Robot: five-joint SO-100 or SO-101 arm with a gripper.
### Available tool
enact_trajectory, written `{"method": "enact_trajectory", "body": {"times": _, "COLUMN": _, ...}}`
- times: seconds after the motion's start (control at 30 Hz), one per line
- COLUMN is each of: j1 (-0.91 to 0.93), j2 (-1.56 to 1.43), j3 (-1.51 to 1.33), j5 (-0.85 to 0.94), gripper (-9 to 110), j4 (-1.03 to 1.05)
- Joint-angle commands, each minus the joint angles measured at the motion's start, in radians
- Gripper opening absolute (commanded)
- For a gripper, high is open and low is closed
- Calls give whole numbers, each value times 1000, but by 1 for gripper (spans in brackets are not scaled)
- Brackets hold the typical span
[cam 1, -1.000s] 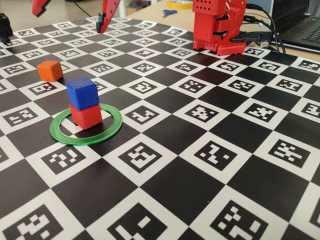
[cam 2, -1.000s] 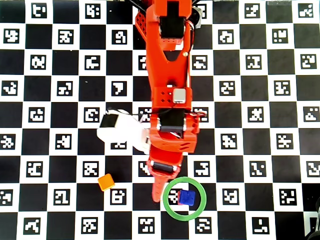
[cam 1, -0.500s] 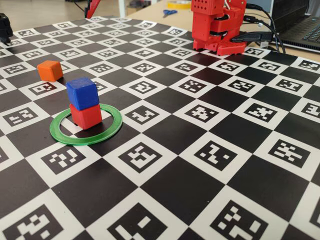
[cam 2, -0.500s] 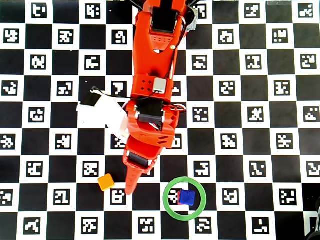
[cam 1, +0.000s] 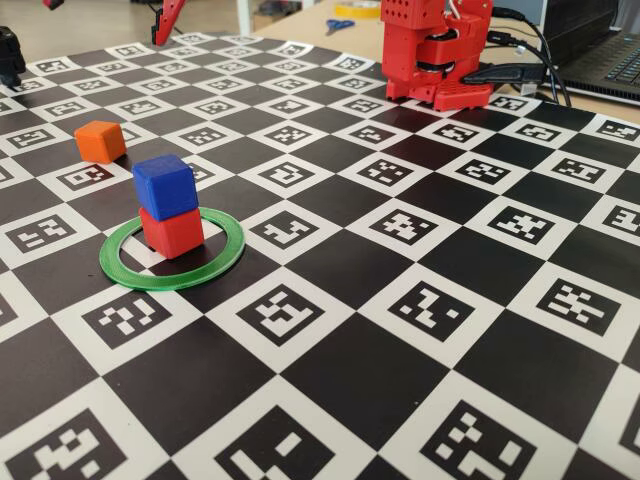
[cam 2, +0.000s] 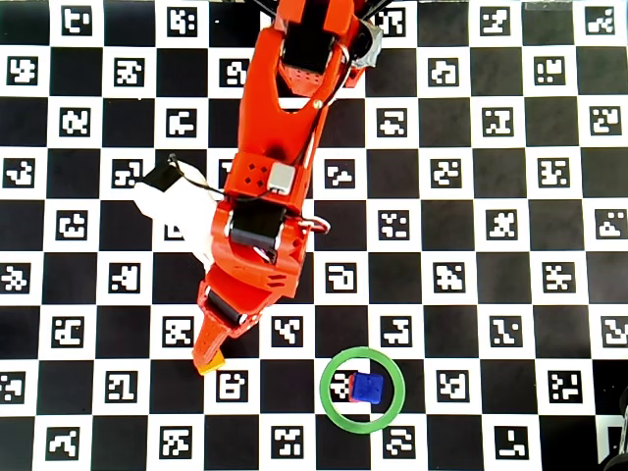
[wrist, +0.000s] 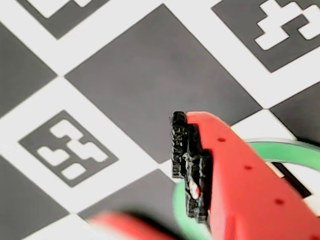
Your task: Grab the red cube then put it in the green circle then put the blue cube on top and finally the orange cube on top
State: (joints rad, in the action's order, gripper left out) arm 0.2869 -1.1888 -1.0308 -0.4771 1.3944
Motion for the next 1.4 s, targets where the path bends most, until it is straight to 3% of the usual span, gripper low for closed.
{"method": "enact_trajectory", "body": {"times": 0.0, "j1": 5, "j2": 21, "j3": 141, "j5": -15, "gripper": 47, "j4": -14}}
{"method": "enact_trajectory", "body": {"times": 0.63, "j1": 41, "j2": 350, "j3": 396, "j5": -127, "gripper": 46, "j4": -35}}
{"method": "enact_trajectory", "body": {"times": 1.37, "j1": 91, "j2": 492, "j3": 437, "j5": -138, "gripper": 46, "j4": -91}}
